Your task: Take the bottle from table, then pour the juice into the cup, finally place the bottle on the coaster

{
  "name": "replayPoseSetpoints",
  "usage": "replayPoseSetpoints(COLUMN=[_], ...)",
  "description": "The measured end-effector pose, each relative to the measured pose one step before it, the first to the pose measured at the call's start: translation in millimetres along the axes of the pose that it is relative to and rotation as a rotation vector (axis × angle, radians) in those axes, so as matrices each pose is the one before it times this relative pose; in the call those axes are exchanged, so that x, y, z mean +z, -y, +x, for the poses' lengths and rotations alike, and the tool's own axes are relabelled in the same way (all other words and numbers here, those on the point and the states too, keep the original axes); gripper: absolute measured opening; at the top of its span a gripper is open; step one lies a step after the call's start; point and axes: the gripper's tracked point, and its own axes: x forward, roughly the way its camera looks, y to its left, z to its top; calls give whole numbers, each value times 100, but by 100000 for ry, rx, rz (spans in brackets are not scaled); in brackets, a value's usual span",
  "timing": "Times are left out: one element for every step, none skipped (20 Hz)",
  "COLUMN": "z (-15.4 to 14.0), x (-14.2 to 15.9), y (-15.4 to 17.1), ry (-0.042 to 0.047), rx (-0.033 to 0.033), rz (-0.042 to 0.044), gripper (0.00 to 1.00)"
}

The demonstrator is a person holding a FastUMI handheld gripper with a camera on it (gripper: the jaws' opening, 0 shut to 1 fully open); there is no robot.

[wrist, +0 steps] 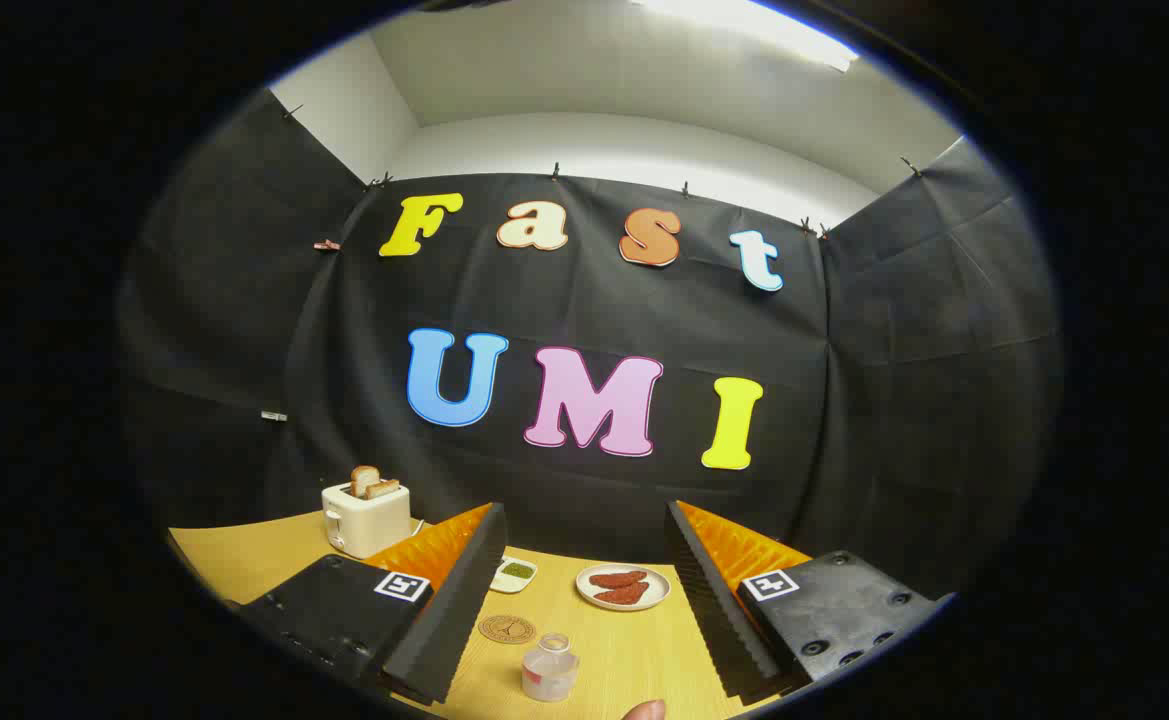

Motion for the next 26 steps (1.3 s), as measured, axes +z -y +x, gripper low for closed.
replayPoseSetpoints(z=[27,81,56,39,-2,-19,11,81,68,92,4,-31,-80,-14,-80,16,3,-3,-4,-135,23,50,-99,9,-7,51], x=[28,-27,-19,-15,-81,27,95,54,-50,-32,-90,-51,-91,1,-15,82,-107,-97,-182,-104,89,52,-85,63,89,-148], y=[-49,-4,74,-13,40,-64,39,126,69,-45,51,61,21,92,43,3,74,0,3,-31,20,33,180,358,178,-179], ry=[24,18,-109,-122,-154,-18,124,9,-233,-185,-334,-223,-121,22,177,94,-38,-177,-349,-179,105,226,113,504,742,423], rx=[8,-35,-107,-38,-98,129,-54,-80,35,44,-3,-78,-91,-187,1,3,-29,32,7,110,-7,28,-615,-1100,-538,191], rz=[-8,-419,-571,-319,-121,-27,-210,-384,-314,-134,36,222,210,94,57,-56,89,182,302,379,267,163,-91,145,479,200], gripper=[97,97,97,97,97,97,97,97,97,97,97,97,97,97,97,97,97,97,97,97,97,97,97,97,97,97])
